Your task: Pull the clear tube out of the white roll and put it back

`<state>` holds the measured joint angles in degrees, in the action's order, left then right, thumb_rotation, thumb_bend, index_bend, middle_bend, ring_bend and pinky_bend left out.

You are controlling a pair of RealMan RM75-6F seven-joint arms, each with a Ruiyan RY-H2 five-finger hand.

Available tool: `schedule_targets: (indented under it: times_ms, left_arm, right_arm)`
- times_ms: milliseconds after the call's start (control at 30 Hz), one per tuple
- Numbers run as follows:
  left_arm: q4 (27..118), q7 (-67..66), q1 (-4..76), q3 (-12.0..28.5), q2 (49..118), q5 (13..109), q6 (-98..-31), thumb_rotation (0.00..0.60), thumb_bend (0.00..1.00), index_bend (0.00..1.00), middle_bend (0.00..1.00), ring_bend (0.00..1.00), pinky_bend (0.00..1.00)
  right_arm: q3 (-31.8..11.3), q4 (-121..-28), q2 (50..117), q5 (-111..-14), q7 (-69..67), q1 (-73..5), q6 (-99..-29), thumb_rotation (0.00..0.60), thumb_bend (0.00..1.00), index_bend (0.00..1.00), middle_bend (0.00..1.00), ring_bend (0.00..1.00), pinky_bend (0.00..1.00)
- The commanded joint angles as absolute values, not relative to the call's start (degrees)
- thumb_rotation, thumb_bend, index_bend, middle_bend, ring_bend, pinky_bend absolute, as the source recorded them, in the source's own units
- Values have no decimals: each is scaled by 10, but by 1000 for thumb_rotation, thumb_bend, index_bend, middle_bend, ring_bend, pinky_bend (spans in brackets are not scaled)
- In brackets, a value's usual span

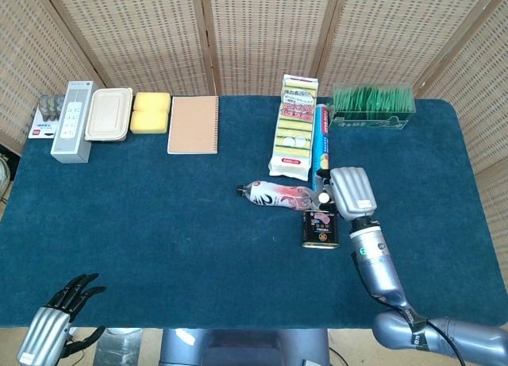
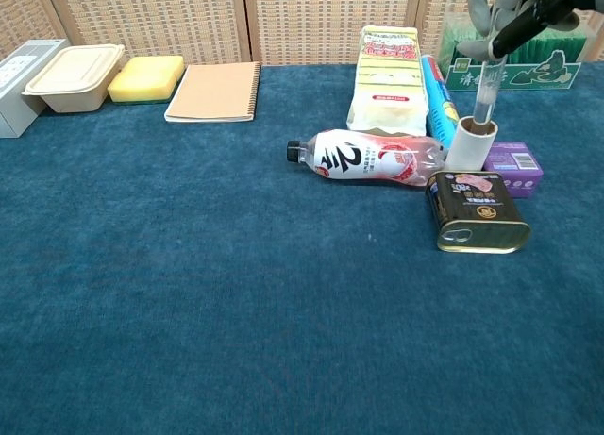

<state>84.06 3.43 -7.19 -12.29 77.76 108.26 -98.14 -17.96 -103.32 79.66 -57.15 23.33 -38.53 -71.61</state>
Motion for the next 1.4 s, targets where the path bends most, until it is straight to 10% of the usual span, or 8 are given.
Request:
schedule_targets:
  times_ms: [33,867,1400]
  left_arm:
    - [840,34,-72,-123,777,1082,-981,600,181,234,146,120,270]
    - [853,28,-68,-121,770,1079,-974,600,181,235,146,120,270]
    - [858,27,-66,-121,769,1083,-973,600,182,236,146,120,270]
  right_arm:
    - [-179,-1026,801,-567,234,-387,-713,600,464,842,940,999,894]
    - [-179,-911,880,-546,225,-420,-675,600,411,836,894,930,861]
    - [-178,-878,881,-561,223,-420,-672,600,401,563,574,611,606]
